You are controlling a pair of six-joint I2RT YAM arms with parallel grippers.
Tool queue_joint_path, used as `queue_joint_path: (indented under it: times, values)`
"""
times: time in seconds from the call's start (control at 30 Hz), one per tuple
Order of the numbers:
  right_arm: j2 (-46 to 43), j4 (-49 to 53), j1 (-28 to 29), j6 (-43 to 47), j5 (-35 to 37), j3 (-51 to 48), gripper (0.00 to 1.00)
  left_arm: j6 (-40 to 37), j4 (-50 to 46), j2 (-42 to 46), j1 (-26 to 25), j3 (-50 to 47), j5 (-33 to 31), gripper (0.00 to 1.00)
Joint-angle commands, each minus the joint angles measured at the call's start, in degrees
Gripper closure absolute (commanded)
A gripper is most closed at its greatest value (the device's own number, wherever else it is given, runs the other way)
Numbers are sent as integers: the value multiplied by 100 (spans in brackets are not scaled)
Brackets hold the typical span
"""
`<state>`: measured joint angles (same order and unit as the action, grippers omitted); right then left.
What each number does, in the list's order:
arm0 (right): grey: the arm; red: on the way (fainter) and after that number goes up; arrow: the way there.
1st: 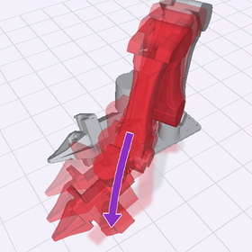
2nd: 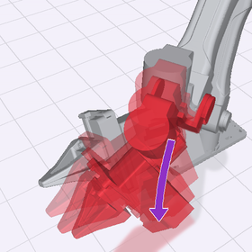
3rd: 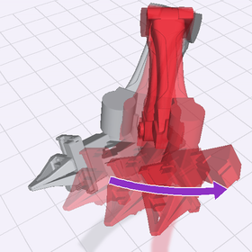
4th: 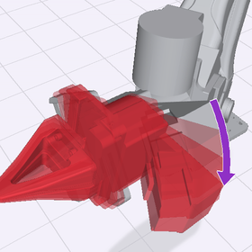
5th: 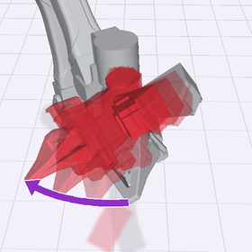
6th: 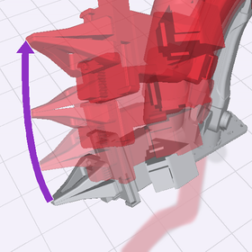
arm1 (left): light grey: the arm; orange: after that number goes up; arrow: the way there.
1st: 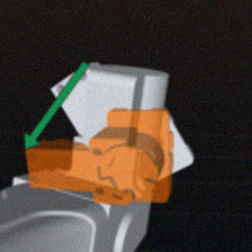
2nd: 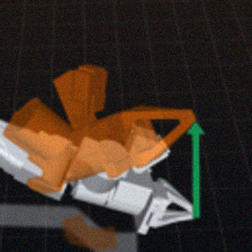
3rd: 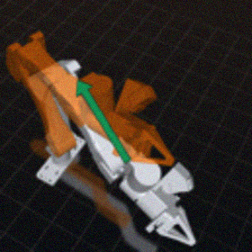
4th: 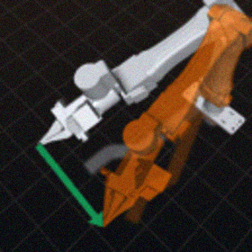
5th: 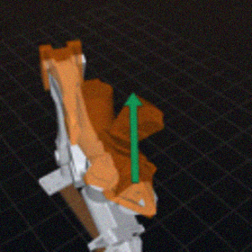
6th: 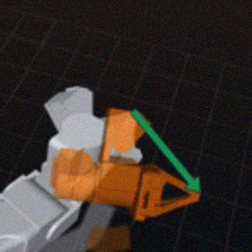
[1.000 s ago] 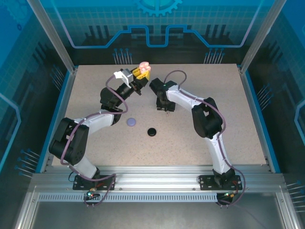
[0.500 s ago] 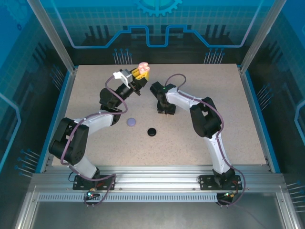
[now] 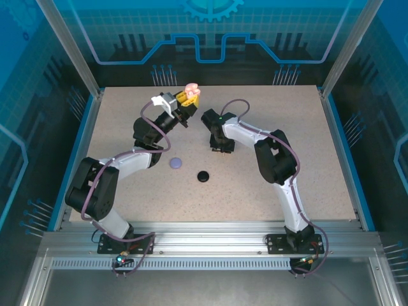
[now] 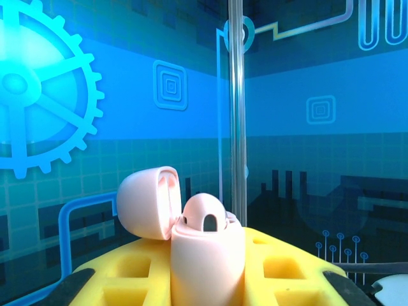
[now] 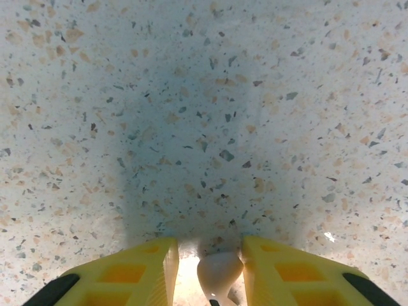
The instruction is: Insert the wireless bluetooth earbuds into the charging case
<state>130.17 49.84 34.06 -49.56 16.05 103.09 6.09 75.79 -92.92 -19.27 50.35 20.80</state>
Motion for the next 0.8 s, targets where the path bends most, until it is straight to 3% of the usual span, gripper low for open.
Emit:
queue_joint_path:
  times: [0.0,0.57,0.63,0.7,0.77]
  values:
    - [133,-22,-111,-88,32,-278,70,97,296,213,45,-69,88,100]
    - [-338,-573,-186,105,-156,-866,82,113,305,196,46,-75,82,100]
    - [-432,-731,-191,227,-223,-937,78,117,300,187,49,-70,100,100]
    - [-465,-809,-190,382,-315,-932,66,118,300,184,46,-80,92,100]
    - [-466,-779,-192,563,-339,-872,61,120,305,185,46,-95,91,100]
